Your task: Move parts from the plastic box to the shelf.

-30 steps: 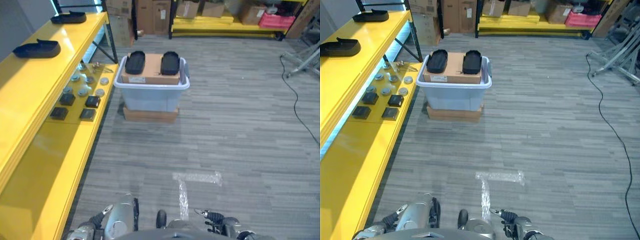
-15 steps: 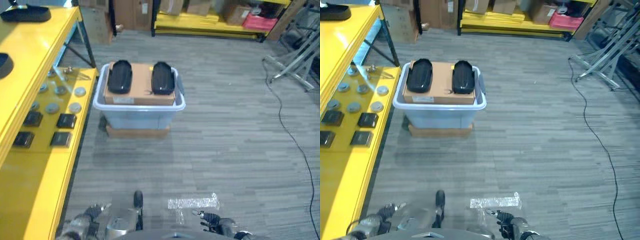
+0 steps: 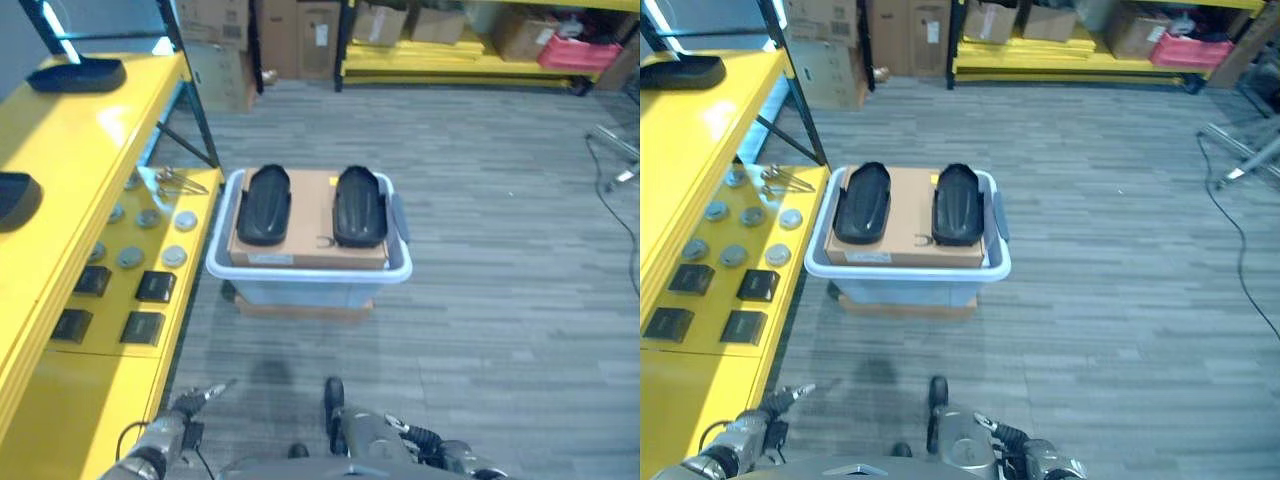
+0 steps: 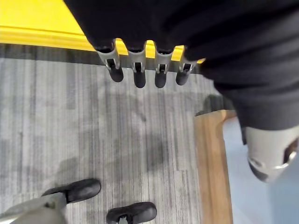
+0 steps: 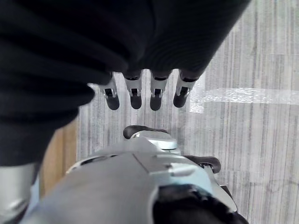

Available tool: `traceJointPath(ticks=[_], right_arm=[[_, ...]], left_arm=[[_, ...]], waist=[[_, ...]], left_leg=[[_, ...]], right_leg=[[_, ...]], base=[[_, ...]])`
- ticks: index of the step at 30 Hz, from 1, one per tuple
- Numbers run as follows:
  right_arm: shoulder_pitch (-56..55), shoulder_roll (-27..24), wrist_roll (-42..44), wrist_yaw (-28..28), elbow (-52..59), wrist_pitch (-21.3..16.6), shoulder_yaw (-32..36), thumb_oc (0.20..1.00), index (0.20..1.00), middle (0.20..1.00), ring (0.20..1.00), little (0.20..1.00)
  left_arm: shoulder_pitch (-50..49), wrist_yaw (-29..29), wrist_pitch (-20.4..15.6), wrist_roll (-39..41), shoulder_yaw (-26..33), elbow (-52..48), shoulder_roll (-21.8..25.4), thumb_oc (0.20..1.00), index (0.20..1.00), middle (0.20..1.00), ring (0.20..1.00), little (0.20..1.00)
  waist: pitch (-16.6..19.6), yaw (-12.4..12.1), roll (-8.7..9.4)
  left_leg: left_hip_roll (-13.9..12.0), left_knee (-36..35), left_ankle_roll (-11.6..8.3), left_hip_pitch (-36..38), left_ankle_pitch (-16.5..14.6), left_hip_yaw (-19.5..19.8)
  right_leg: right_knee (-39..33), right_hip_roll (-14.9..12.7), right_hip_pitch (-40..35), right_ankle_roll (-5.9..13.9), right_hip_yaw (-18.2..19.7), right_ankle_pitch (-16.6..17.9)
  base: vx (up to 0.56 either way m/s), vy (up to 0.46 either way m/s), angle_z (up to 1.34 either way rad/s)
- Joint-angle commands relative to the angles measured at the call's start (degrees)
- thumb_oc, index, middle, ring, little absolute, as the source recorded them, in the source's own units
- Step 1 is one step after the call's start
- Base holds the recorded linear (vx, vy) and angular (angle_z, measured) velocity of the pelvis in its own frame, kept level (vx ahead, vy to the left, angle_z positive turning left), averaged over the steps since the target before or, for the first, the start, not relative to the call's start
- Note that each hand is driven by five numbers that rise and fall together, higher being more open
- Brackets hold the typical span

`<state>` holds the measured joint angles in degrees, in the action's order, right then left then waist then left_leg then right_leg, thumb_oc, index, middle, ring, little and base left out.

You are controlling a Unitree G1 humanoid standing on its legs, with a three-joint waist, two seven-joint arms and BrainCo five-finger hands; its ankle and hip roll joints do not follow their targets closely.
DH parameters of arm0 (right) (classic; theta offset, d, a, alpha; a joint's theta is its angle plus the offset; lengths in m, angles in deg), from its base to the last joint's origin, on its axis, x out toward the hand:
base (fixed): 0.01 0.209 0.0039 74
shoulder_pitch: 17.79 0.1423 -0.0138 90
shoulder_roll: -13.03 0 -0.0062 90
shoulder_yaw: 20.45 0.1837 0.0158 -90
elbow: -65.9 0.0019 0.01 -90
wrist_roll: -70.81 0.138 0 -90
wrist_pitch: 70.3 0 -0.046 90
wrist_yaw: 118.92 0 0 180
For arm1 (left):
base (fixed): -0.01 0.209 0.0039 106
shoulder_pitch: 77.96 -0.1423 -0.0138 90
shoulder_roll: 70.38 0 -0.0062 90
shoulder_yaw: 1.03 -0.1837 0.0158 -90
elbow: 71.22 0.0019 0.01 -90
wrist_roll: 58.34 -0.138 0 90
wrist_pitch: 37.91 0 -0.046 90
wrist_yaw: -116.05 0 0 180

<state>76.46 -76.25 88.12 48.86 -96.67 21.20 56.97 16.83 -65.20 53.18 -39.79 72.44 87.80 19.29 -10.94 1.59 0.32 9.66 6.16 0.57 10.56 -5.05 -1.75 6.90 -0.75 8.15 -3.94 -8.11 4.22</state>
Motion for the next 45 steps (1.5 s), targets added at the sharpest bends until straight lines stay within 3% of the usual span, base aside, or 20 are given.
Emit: traceJointPath(ticks=[1, 4, 6, 9, 10, 17, 22, 27, 31, 38, 42, 45], right_arm=[[-0.55, -4.12, -1.66, 0.63, 1.0, -1.87, -1.65, 1.0, 1.0, 1.0, 1.0, 1.0], [-0.49, -4.87, 0.99, 2.47, 2.31, -2.93, -0.54, 1.0, 1.0, 1.0, 1.0, 1.0], [-0.19, -5.52, 5.39, 4.52, 3.87, -5.76, 1.37, 1.0, 1.0, 1.0, 1.0, 1.0], [0.09, -6.51, 7.69, 8.47, 9.02, -9.24, 2.83, 1.0, 1.0, 1.0, 1.0, 1.0], [-0.33, -7.73, 7.99, 10.53, 12.39, -12.42, 3.16, 1.0, 1.0, 1.0, 1.0, 1.0], [-4.68, -12.39, 5.68, 16.32, 31.64, -13.83, 5.31, 1.0, 1.0, 1.0, 1.0, 1.0], [-3.69, -17.06, 4.17, 16.98, 40.19, -12.52, 8.64, 1.0, 1.0, 1.0, 1.0, 1.0], [7.78, -23.84, 7.96, 19.51, 40.85, -9.08, 8.53, 1.0, 1.0, 1.0, 1.0, 1.0], [28.55, -29.23, 10.14, 26.13, 34.01, -5.11, 3.93, 1.0, 1.0, 1.0, 1.0, 1.0], [41.51, -34.03, 11.36, 28.81, 27.32, -2.44, -0.85, 1.0, 1.0, 1.0, 1.0, 1.0], [47.0, -35.24, 12.63, 28.58, 23.23, 2.06, -3.57, 1.0, 1.0, 1.0, 1.0, 1.0], [49.58, -35.21, 11.75, 31.48, 19.05, 4.14, -6.09, 1.0, 1.0, 1.0, 1.0, 1.0]], left_arm=[[1.25, -0.26, 0.5, -1.61, 0.74, 0.3, -1.13, 1.0, 1.0, 1.0, 1.0, 1.0], [0.81, 0.54, 0.5, -2.59, 0.79, 0.31, -1.66, 1.0, 1.0, 1.0, 1.0, 1.0], [0.38, 0.86, 0.07, -4.65, 0.1, 0.51, -2.13, 1.0, 1.0, 1.0, 1.0, 1.0], [-0.6, -0.44, -0.6, -4.8, -0.28, 0.49, -1.85, 1.0, 1.0, 1.0, 1.0, 1.0], [-0.44, -0.61, -0.63, -5.57, -0.31, 0.07, -1.23, 1.0, 1.0, 1.0, 1.0, 1.0], [-1.54, -0.53, 1.08, -4.15, 1.46, -3.5, 2.66, 1.0, 1.0, 1.0, 1.0, 1.0], [-2.39, 0.82, 0.63, -6.07, 1.41, -4.41, 3.66, 1.0, 1.0, 1.0, 1.0, 1.0], [0.99, 1.49, -1.65, -4.84, -2.72, -5.33, 4.45, 1.0, 1.0, 1.0, 1.0, 1.0], [7.71, 2.0, -3.12, -2.29, -7.44, -6.77, 5.22, 1.0, 1.0, 1.0, 1.0, 1.0], [10.04, 1.95, -4.12, -1.2, -9.7, -6.09, 5.07, 1.0, 1.0, 1.0, 1.0, 1.0], [11.79, 1.82, -4.18, -0.2, -10.78, -6.95, 5.32, 1.0, 1.0, 1.0, 1.0, 1.0], [12.94, 1.94, -4.63, 0.01, -11.45, -7.66, 5.65, 1.0, 1.0, 1.0, 1.0, 1.0]], waist=[[-3.52, -0.05, 0.87], [-3.75, -0.08, 0.77], [-3.89, -0.11, 0.16], [-3.74, -0.54, 0.45], [-3.3, -0.54, 0.56], [-2.22, 1.06, 1.33], [-2.69, 1.51, 1.92], [-6.47, 0.14, 1.52], [-12.05, -2.61, 0.51], [-15.75, -4.47, -0.13], [-18.0, -5.33, -0.44], [-18.85, -5.92, -0.93]], left_leg=[[-8.43, 16.36, 0.55, -13.22, 0.82, 0.24], [-10.94, 13.42, -0.44, -14.58, 1.42, -3.63], [-12.99, 5.28, -2.13, -15.07, 3.69, -6.84], [-13.66, -0.95, -2.38, -13.98, 4.49, -6.72], [-13.69, -2.77, -2.7, -12.83, 4.91, -6.04], [-12.85, -5.6, -2.21, -9.17, 3.91, -6.23], [-12.41, -5.07, -1.4, -8.75, 2.65, -6.96], [-11.99, -4.22, -0.91, -11.91, 2.53, -6.4], [-11.06, -2.63, -0.75, -18.31, 3.36, -4.56], [-9.86, 1.55, -0.53, -23.41, 2.67, -3.2], [-9.33, 3.84, -0.13, -26.58, 2.56, -2.41], [-9.29, 4.14, 0.11, -28.8, 2.95, -2.12]], right_leg=[[-4.95, -2.7, -7.87, 6.07, 3.37, -3.91], [-6.16, -2.97, -9.69, 6.18, 1.69, -4.7], [-7.25, -3.12, -11.26, 6.78, 0.2, -5.25], [-8.17, -3.45, -12.2, 7.24, -0.51, -5.67], [-8.37, -3.4, -12.16, 7.14, -1.31, -5.68], [-7.79, -3.24, -11.95, 7.82, -2.08, -5.97], [-7.17, -3.42, -11.53, 8.07, -1.59, -6.25], [-5.27, -3.76, -8.08, 8.12, -1.05, -6.5], [-2.94, -4.15, -2.65, 7.75, -2.07, -6.69], [-2.33, -5.16, 0.83, 7.52, -2.71, -5.84], [-0.14, -5.56, 3.89, 7.62, -2.86, -5.8], [0.97, -5.75, 6.36, 7.69, -3.01, -5.71]], base=[[0.14, -0.138, 0.09], [0.13, -0.041, -0.1], [0.14, 0.051, 0.2], [0.11, 0.036, 0.22], [0.07, 0.022, -0.25], [0.12, 0.015, -0.04], [0.13, 0.017, 0.05], [0.0, 0.033, -0.03], [-0.12, 0.028, 0.08], [-0.02, 0.025, 0.17], [-0.01, 0.011, 0.12], [-0.03, 0.003, 0.05]])
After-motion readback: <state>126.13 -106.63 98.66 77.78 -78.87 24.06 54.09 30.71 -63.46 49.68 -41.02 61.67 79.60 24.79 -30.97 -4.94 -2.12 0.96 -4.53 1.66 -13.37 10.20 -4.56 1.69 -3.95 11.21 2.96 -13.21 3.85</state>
